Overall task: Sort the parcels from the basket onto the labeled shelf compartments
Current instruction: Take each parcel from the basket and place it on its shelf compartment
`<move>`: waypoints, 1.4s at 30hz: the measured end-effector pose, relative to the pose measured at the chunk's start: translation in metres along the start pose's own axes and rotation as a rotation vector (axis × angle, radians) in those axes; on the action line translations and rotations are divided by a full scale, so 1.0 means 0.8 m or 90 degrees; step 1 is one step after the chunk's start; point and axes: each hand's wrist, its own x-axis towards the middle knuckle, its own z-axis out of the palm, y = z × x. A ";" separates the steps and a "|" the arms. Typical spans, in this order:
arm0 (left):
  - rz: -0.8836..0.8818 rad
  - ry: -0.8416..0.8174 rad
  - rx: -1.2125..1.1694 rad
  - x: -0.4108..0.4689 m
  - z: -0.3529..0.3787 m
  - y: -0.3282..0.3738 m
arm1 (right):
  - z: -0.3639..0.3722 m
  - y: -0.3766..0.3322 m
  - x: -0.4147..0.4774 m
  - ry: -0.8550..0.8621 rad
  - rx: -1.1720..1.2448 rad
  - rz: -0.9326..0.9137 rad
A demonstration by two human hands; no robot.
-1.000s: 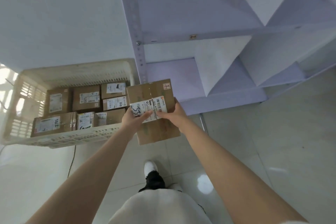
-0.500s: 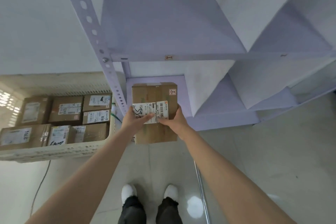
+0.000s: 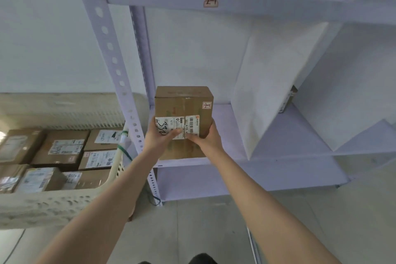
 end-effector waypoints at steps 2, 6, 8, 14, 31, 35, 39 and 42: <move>0.026 0.009 -0.014 0.014 0.001 -0.032 | 0.014 0.027 0.011 0.010 0.016 -0.022; 0.071 0.048 -0.033 0.029 0.013 -0.076 | 0.034 0.071 0.028 0.027 0.048 -0.075; 0.085 0.059 -0.042 0.038 0.018 -0.092 | 0.040 0.088 0.037 0.039 0.066 -0.106; 0.157 0.069 -0.105 0.068 0.024 -0.109 | 0.052 0.107 0.070 0.063 0.063 -0.197; 0.249 0.141 -0.095 0.110 0.036 -0.133 | 0.070 0.122 0.111 0.063 0.098 -0.261; 0.245 0.210 -0.038 0.101 0.044 -0.132 | 0.068 0.120 0.118 0.072 0.079 -0.266; 0.255 0.188 -0.039 0.103 0.050 -0.130 | 0.067 0.117 0.125 0.079 0.072 -0.262; 0.248 0.179 -0.024 0.102 0.055 -0.130 | 0.072 0.117 0.135 0.100 0.055 -0.258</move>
